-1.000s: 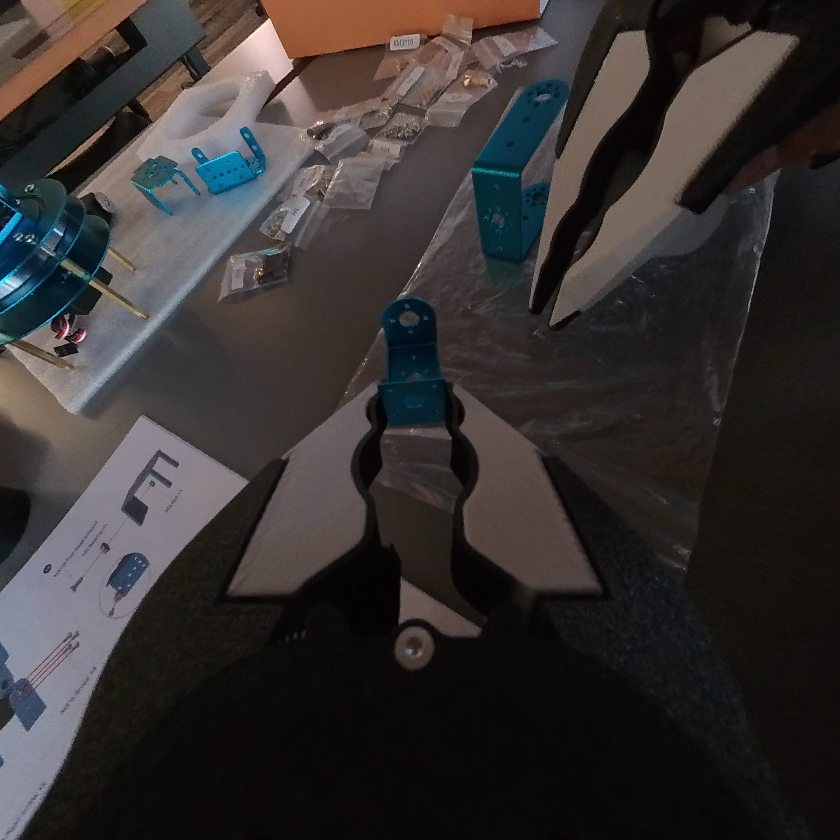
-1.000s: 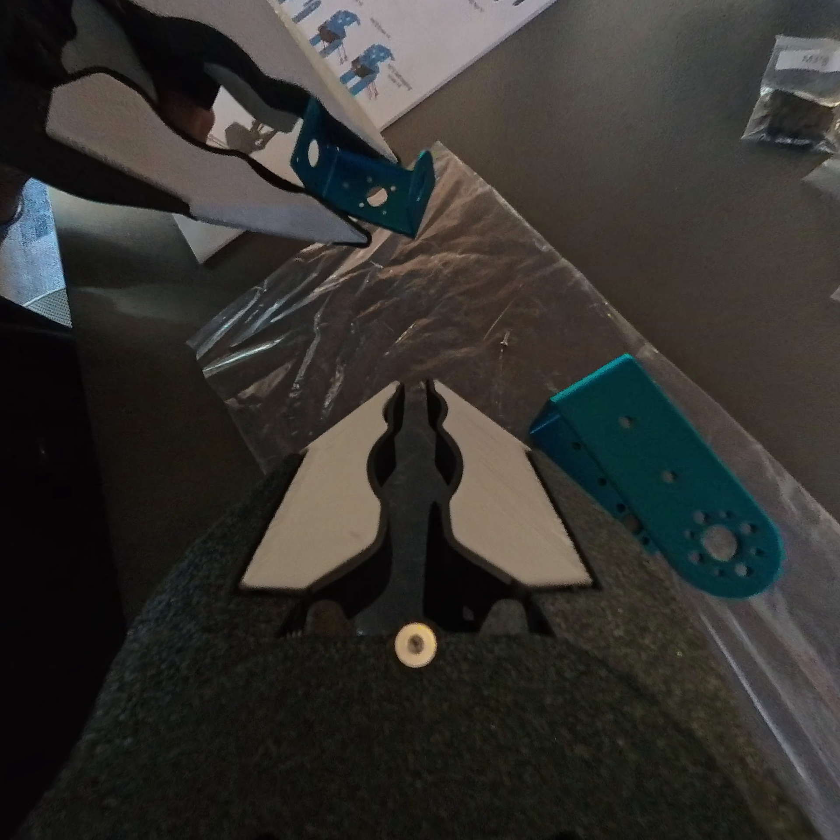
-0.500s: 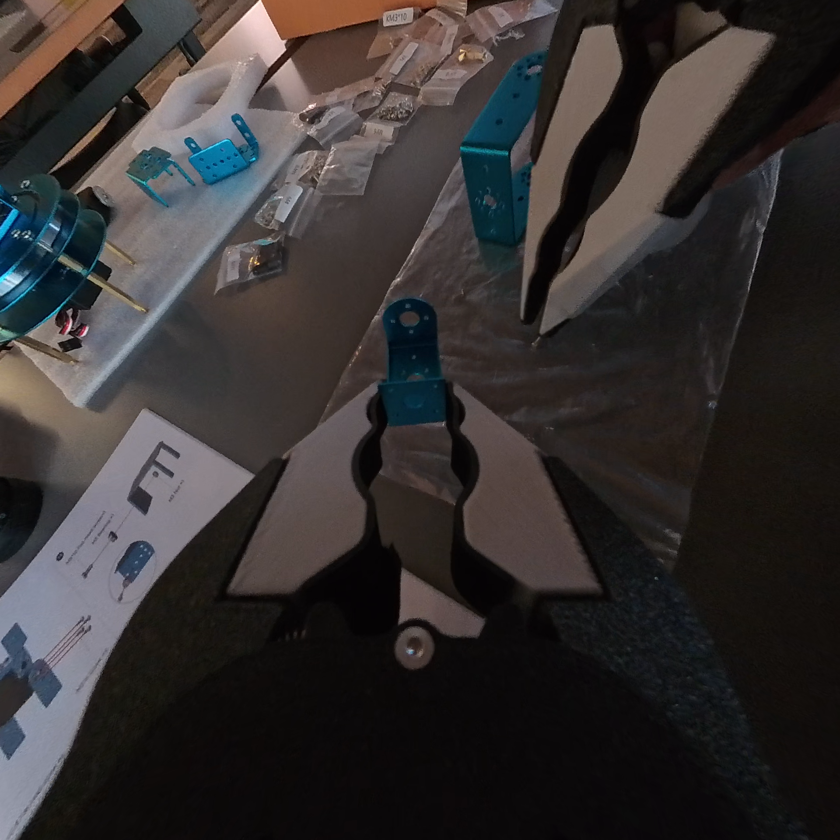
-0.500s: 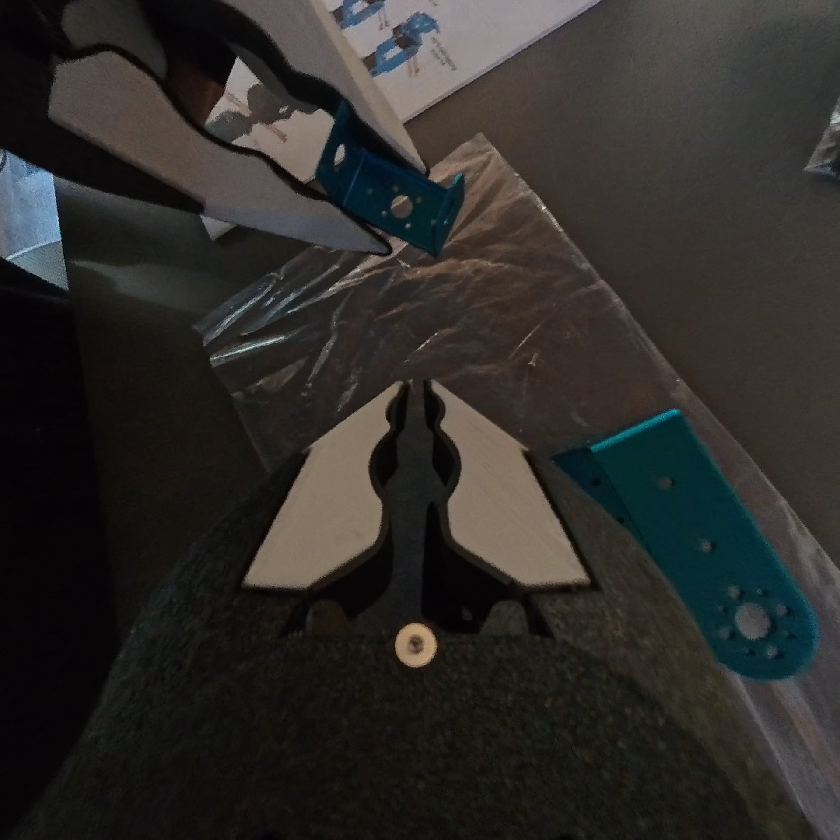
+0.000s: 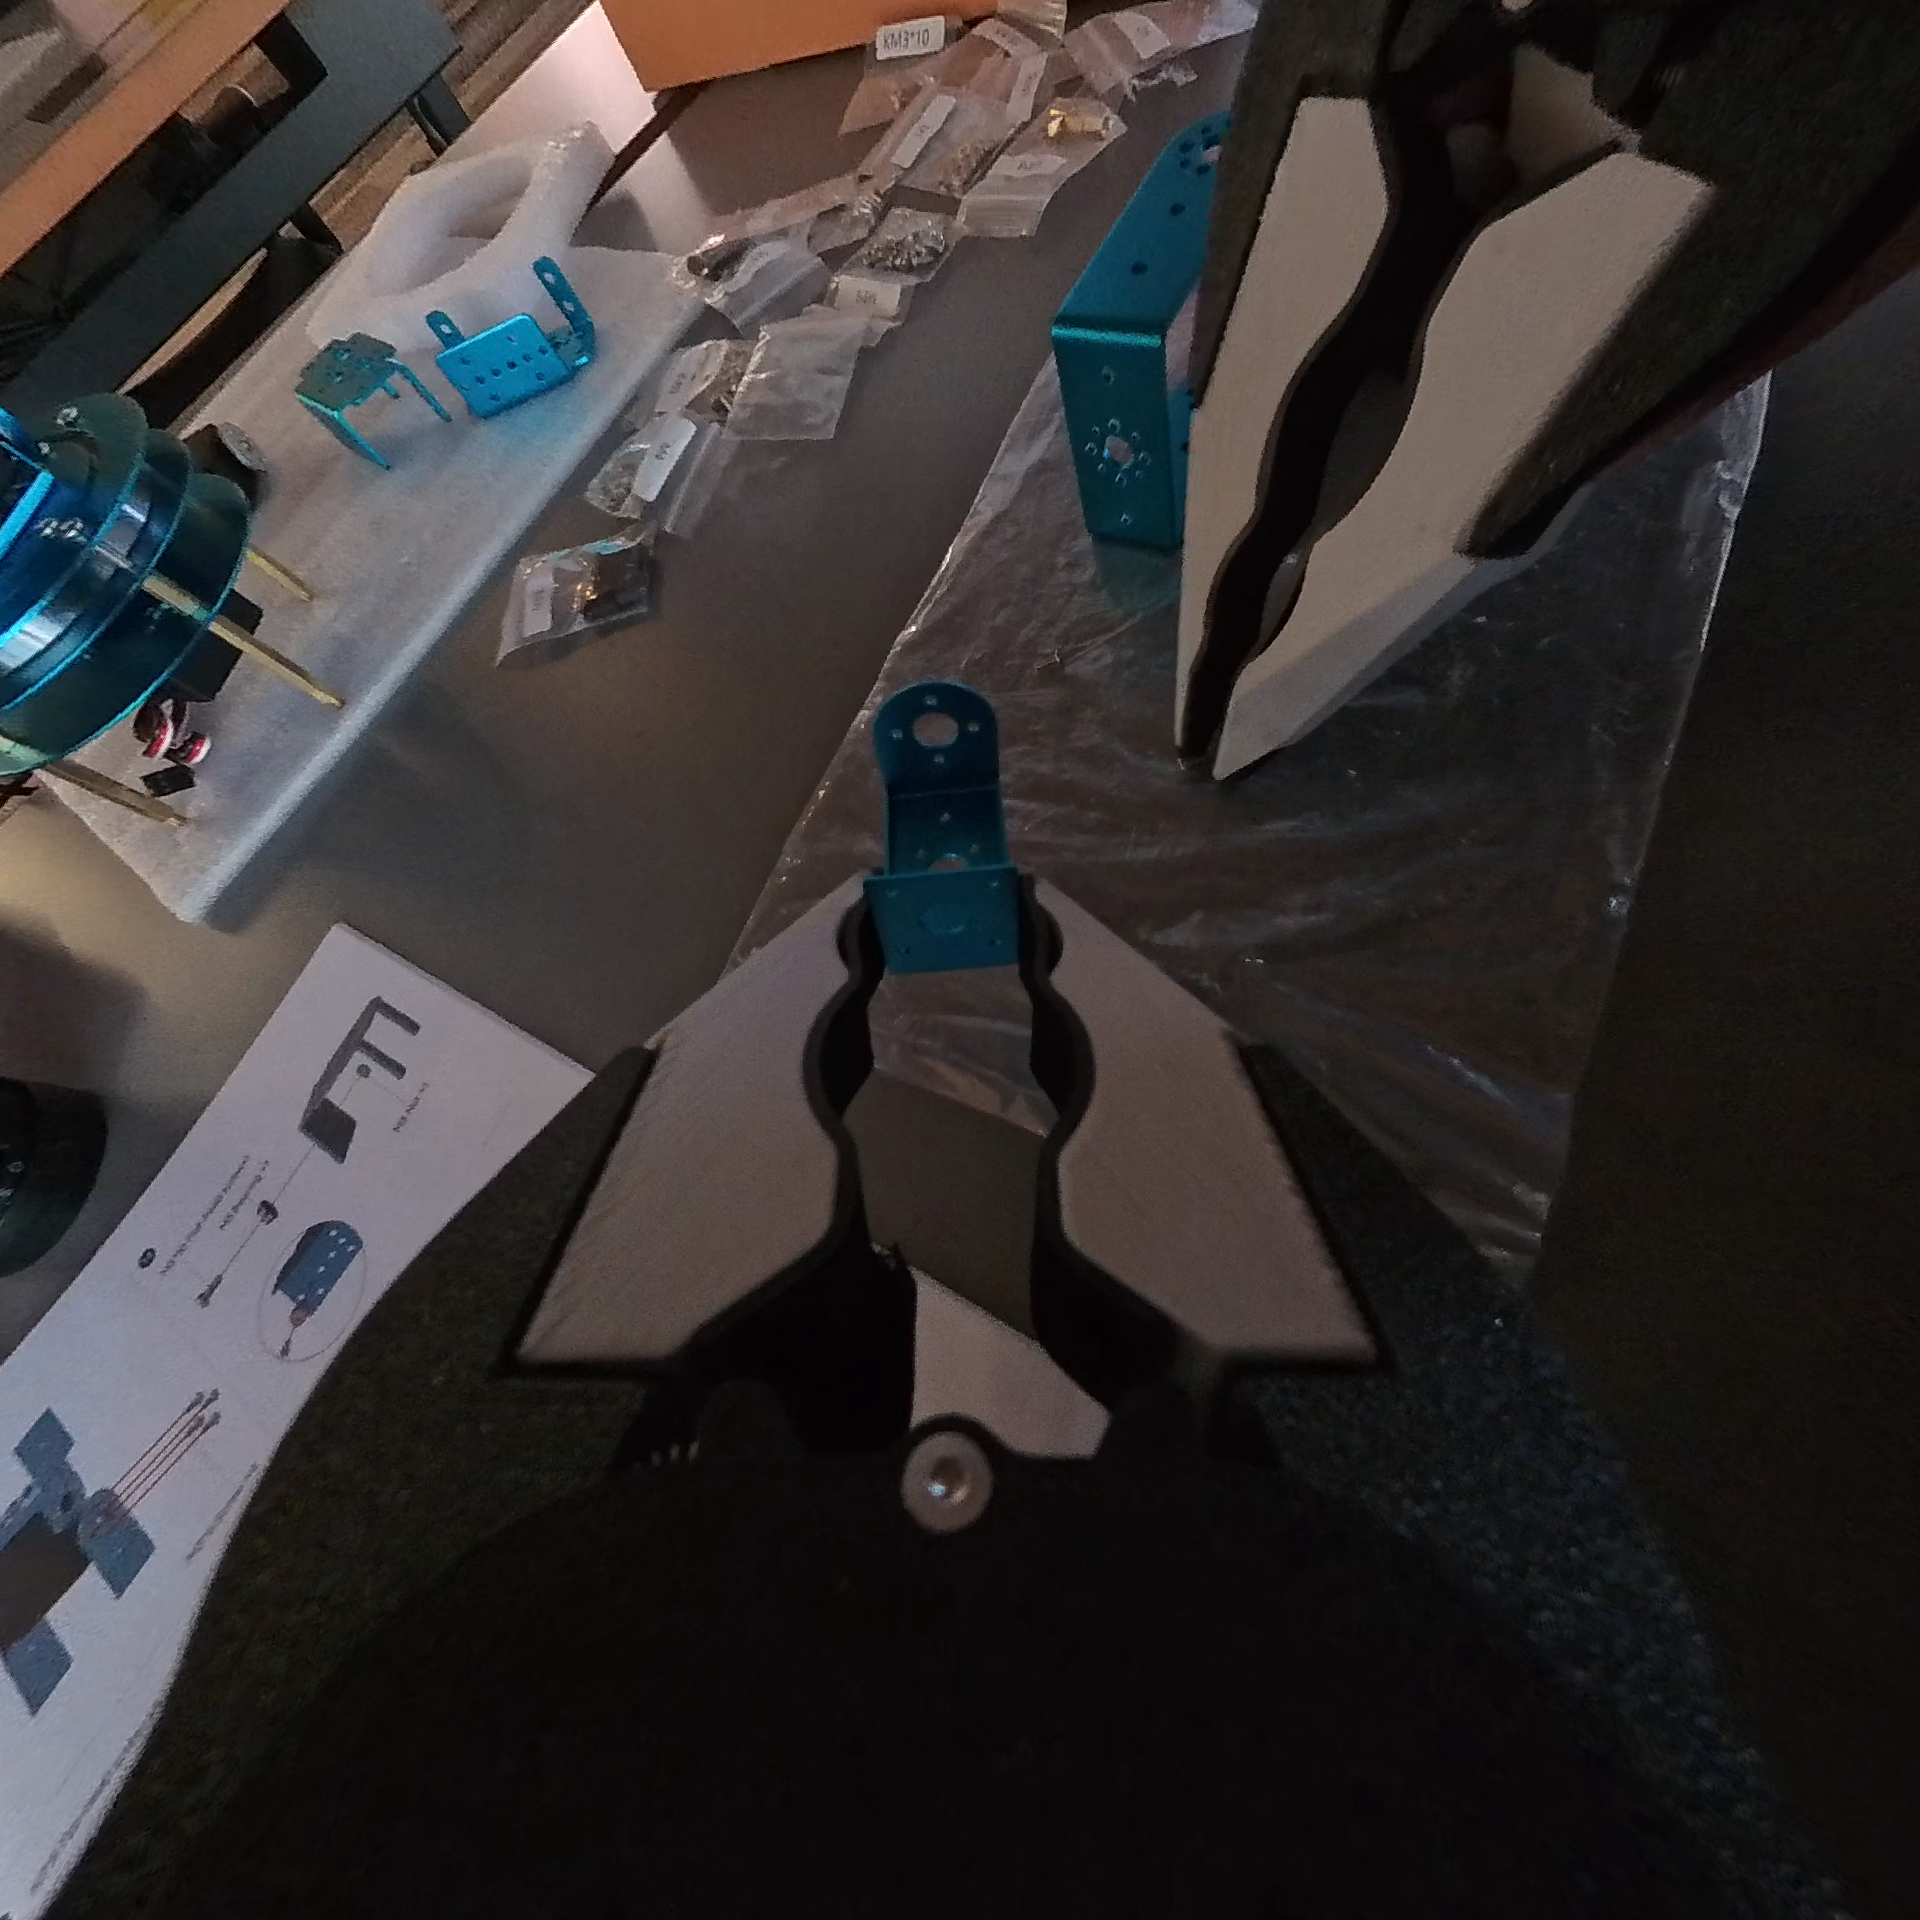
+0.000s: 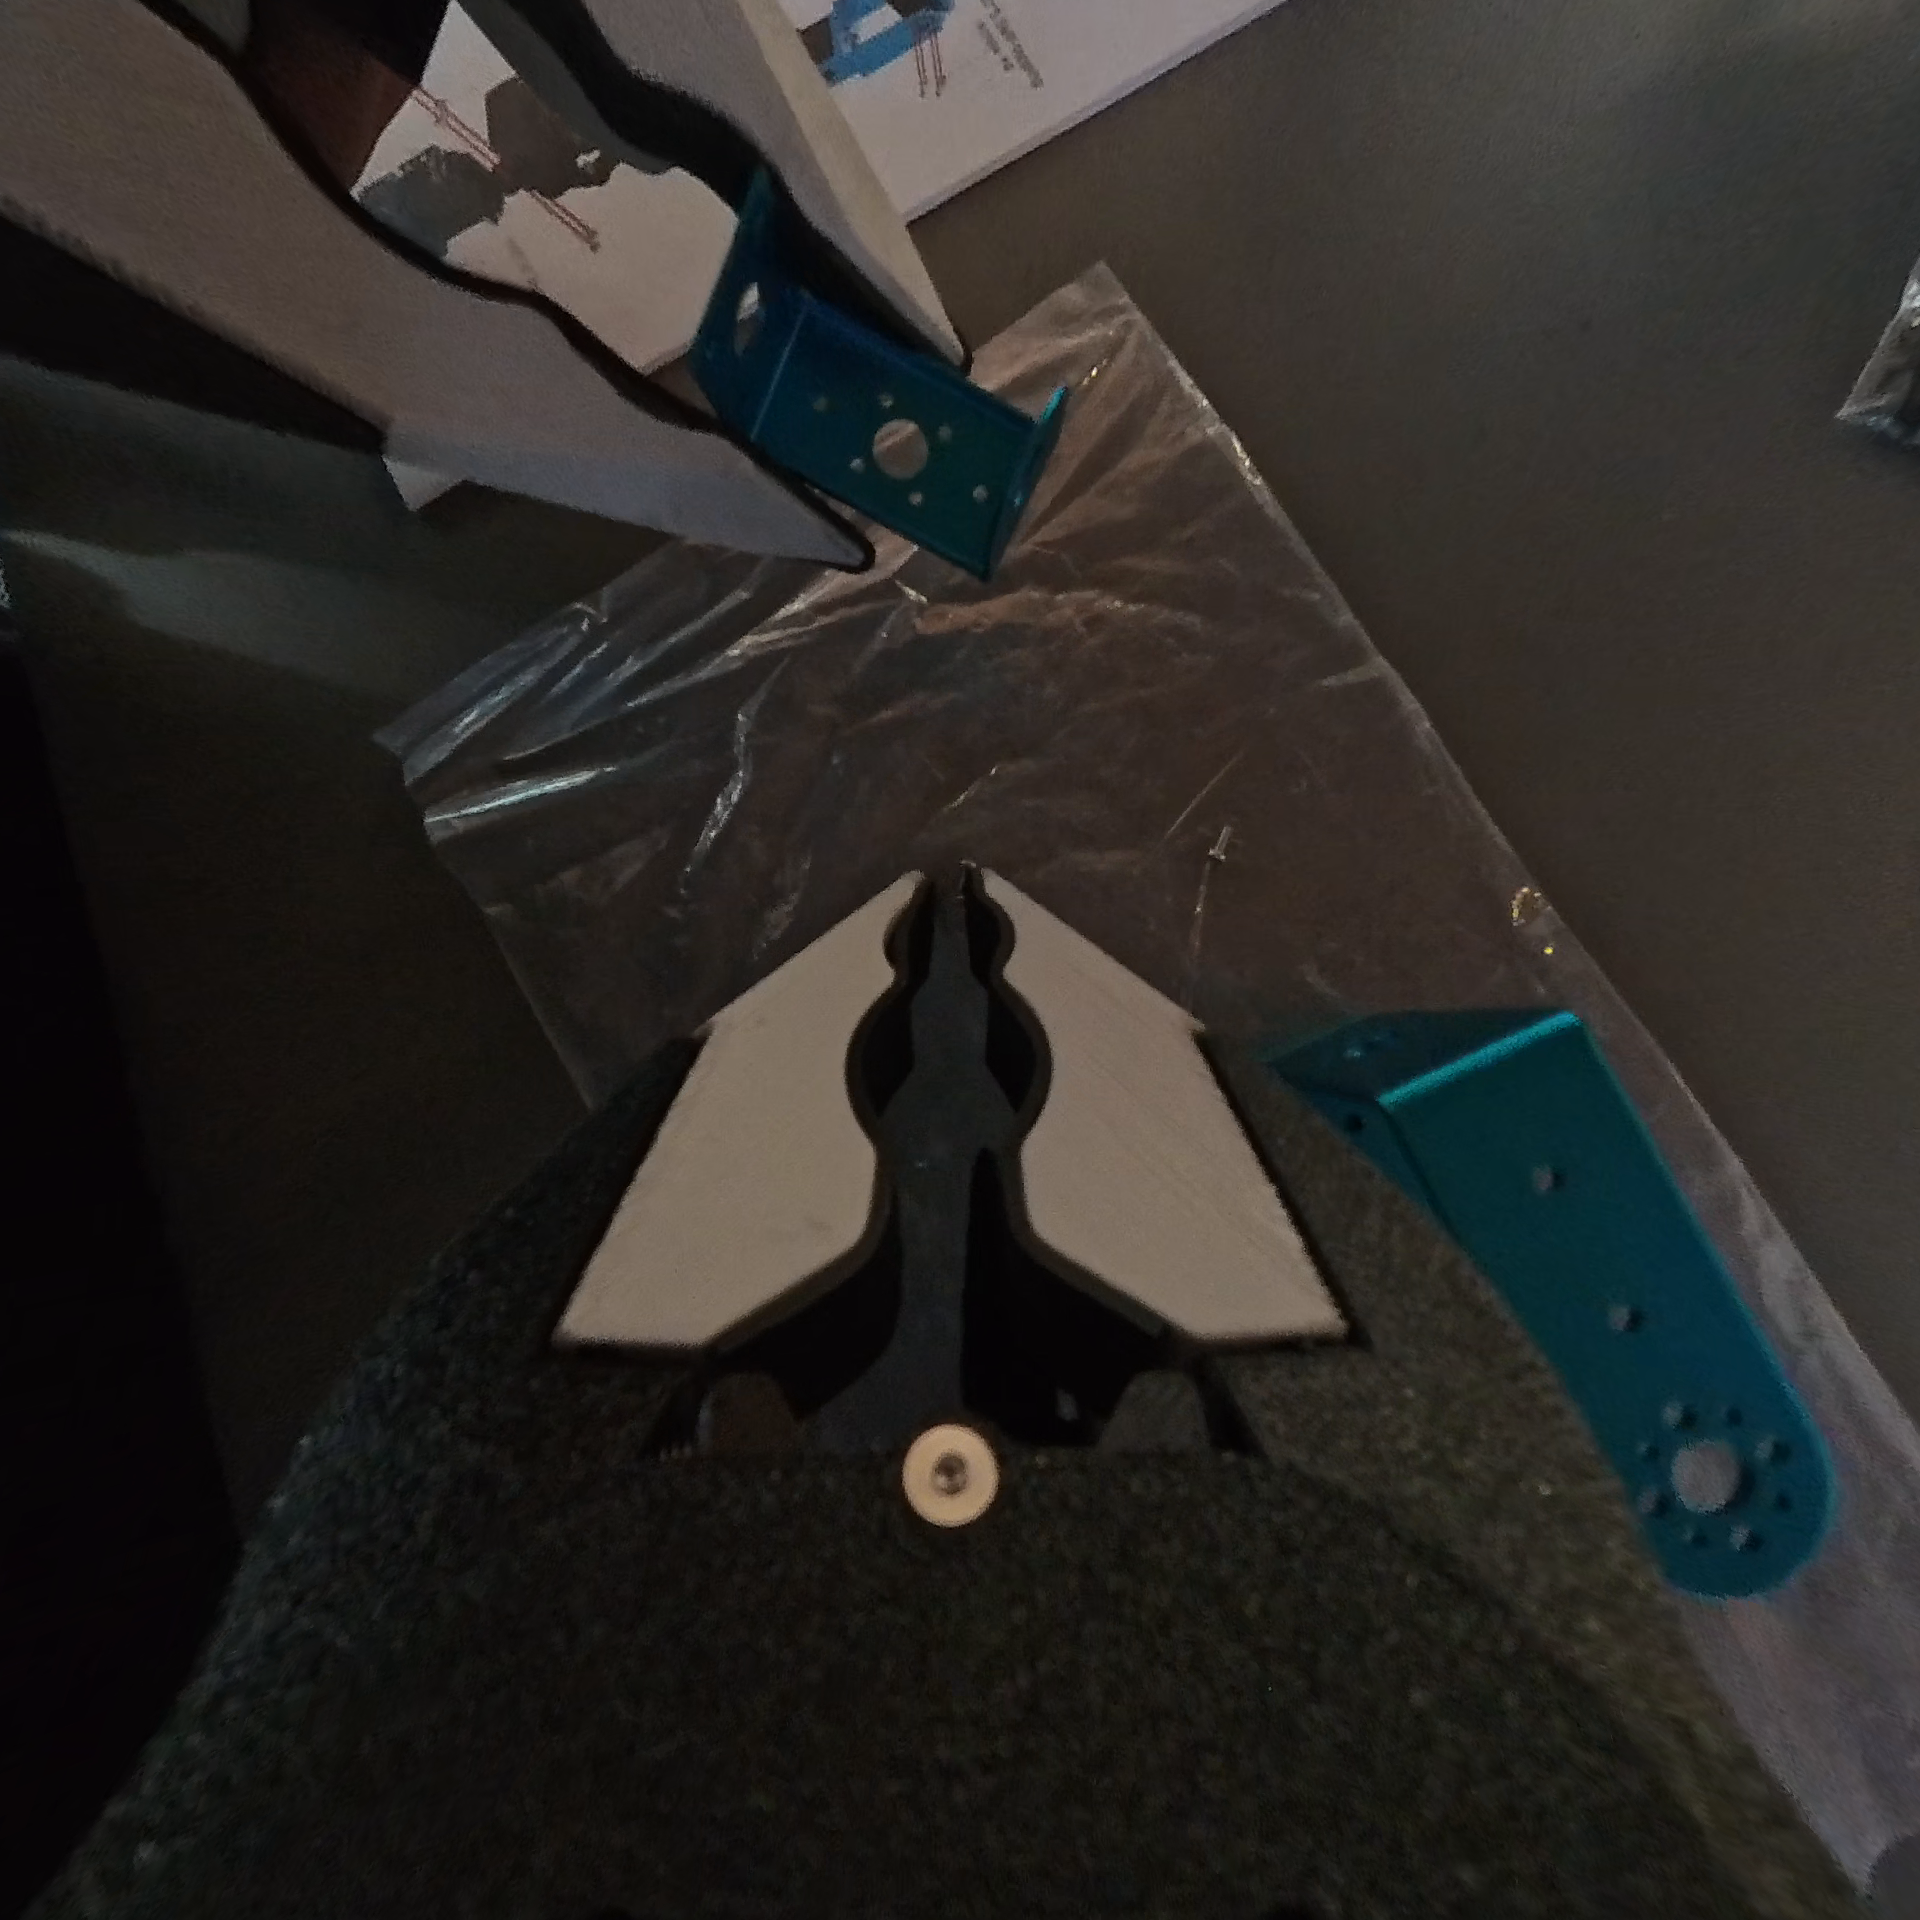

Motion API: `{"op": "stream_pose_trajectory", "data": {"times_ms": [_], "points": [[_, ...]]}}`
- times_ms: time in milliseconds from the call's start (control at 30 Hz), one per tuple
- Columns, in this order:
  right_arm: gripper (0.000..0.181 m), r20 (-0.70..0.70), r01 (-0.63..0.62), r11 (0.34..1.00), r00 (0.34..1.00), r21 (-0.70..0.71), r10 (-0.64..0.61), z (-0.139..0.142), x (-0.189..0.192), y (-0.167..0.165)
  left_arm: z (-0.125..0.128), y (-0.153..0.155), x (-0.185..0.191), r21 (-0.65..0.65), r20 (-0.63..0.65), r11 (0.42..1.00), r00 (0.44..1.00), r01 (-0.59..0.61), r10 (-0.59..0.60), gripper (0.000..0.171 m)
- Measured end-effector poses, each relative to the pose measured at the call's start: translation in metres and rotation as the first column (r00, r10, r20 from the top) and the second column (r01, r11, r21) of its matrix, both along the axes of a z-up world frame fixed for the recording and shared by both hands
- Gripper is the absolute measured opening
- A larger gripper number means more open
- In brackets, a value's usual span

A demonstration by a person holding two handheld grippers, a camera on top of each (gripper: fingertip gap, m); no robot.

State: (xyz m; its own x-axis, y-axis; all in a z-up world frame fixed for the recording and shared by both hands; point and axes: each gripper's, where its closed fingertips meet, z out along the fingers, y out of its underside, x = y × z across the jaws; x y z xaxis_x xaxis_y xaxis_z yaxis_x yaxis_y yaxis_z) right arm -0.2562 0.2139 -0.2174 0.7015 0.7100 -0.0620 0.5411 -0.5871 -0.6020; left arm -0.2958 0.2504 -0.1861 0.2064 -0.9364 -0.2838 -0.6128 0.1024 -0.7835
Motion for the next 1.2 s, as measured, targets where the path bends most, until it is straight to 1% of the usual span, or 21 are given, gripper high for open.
{"op": "stream_pose_trajectory", "data": {"times_ms": [167,400,633,767,900,1000,1033,1100,1167,1200], "points": [[0.007,0.046,0.002,1.0,0.999,0.01,-0.003,0.001,-0.003,0.003,-0.001,0.0,-0.002,0.002,-0.004,1.0,1.0,0.002,-0.002,0.024],[0.01,0.036,0.039,0.999,0.999,-0.022,-0.039,0.001,-0.001,0.007,0.0,0.0,-0.004,0.004,0.001,1.0,1.0,0.0,0.0,0.024],[0.012,0.058,0.058,0.998,0.997,-0.029,-0.056,-0.001,0.003,0.01,-0.001,0.001,-0.007,0.001,0.001,1.0,1.0,-0.004,0.004,0.024],[0.009,0.043,0.066,0.997,0.997,-0.046,-0.064,-0.001,0.003,0.011,-0.002,0.001,-0.008,-0.001,-0.002,1.0,1.0,-0.003,0.003,0.024],[0.003,0.065,0.056,0.998,0.996,-0.038,-0.053,-0.001,0.003,0.01,-0.003,0.002,-0.009,0.0,-0.006,1.0,1.0,-0.004,0.004,0.024],[0.002,0.087,0.046,0.999,0.995,-0.005,-0.046,0.0,0.003,0.011,-0.004,0.002,-0.008,-0.002,-0.008,1.0,1.0,-0.001,0.001,0.024],[0.002,0.083,0.062,0.998,0.995,0.021,-0.064,0.002,0.005,0.014,-0.003,0.001,-0.007,-0.001,-0.009,1.0,1.0,0.0,0.0,0.024],[0.002,0.018,0.104,0.993,0.994,0.057,-0.106,0.011,0.006,0.019,-0.003,0.0,-0.005,-0.002,-0.011,1.0,1.0,0.005,-0.005,0.024],[0.002,-0.088,0.144,0.984,0.987,0.105,-0.135,0.028,0.006,0.023,-0.003,-0.001,-0.003,-0.011,-0.008,1.0,1.0,0.009,-0.01,0.024],[0.002,-0.163,0.177,0.976,0.974,0.128,-0.155,0.039,0.006,0.026,-0.003,-0.001,-0.001,-0.019,-0.004,1.0,1.0,0.011,-0.011,0.023]]}}
